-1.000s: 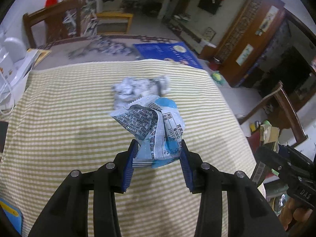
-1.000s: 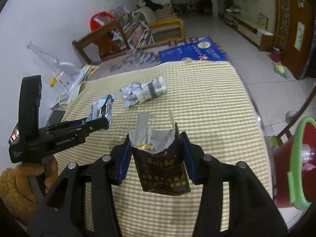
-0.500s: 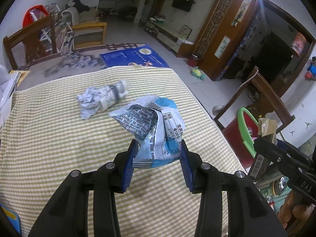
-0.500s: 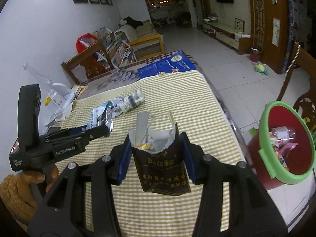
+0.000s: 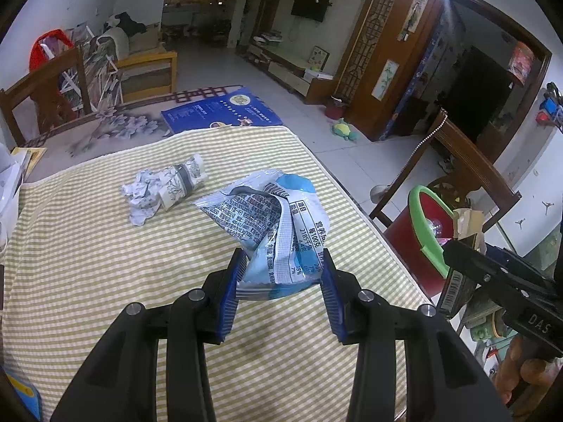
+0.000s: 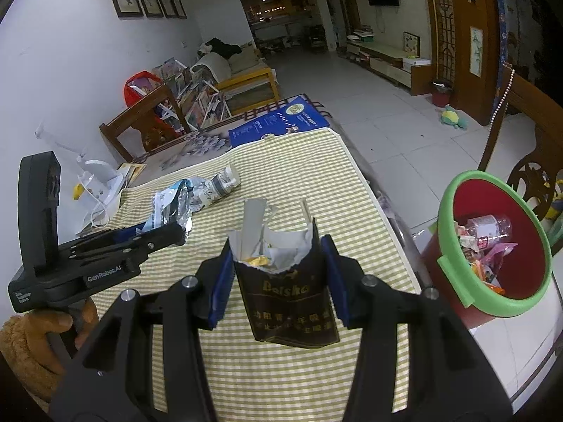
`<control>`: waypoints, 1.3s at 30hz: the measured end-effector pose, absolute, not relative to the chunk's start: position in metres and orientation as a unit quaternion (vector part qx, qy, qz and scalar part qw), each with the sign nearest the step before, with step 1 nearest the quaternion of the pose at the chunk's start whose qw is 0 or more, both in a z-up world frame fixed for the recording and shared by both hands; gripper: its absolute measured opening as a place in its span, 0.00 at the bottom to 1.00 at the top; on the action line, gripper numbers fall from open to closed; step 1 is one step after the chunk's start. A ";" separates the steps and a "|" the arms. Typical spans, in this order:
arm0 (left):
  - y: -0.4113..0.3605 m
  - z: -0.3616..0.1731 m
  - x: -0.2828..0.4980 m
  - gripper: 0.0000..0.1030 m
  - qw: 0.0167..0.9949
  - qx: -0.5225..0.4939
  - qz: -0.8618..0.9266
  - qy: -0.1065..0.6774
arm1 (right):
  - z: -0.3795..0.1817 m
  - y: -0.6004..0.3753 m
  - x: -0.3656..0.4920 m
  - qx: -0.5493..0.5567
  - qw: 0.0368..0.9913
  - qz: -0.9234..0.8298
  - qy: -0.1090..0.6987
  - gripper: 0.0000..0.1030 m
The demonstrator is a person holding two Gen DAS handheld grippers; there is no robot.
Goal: Collect trash
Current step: 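Carry the wrapper and brown snack box to the red bucket, then open both grippers over the bucket to drop the wrapper and box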
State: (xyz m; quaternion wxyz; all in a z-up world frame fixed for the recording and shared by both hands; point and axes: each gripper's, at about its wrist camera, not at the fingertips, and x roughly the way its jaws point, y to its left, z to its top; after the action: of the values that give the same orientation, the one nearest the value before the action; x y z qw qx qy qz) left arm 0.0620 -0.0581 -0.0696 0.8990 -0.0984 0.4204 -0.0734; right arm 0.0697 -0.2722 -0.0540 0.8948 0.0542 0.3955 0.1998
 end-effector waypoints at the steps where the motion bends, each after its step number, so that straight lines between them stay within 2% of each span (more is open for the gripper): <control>1: -0.060 -0.069 0.063 0.38 0.899 -0.098 -0.074 0.421 | -0.054 -0.274 0.070 0.056 0.895 0.198 0.395 0.45; 24: -0.134 -0.070 0.083 0.38 0.891 -0.080 -0.120 0.430 | -0.055 -0.363 0.074 0.077 0.905 0.137 0.396 0.45; 39: -0.277 -0.071 0.138 0.38 0.857 -0.080 -0.245 0.445 | -0.079 -0.503 0.109 0.127 0.905 0.045 0.404 0.46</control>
State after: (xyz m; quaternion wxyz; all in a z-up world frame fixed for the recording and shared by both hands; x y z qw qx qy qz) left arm 0.1383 -0.2767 -0.0710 0.8575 -0.0802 0.4452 -0.2451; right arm 0.1092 -0.5030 -0.0786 0.9048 0.1275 0.4038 0.0445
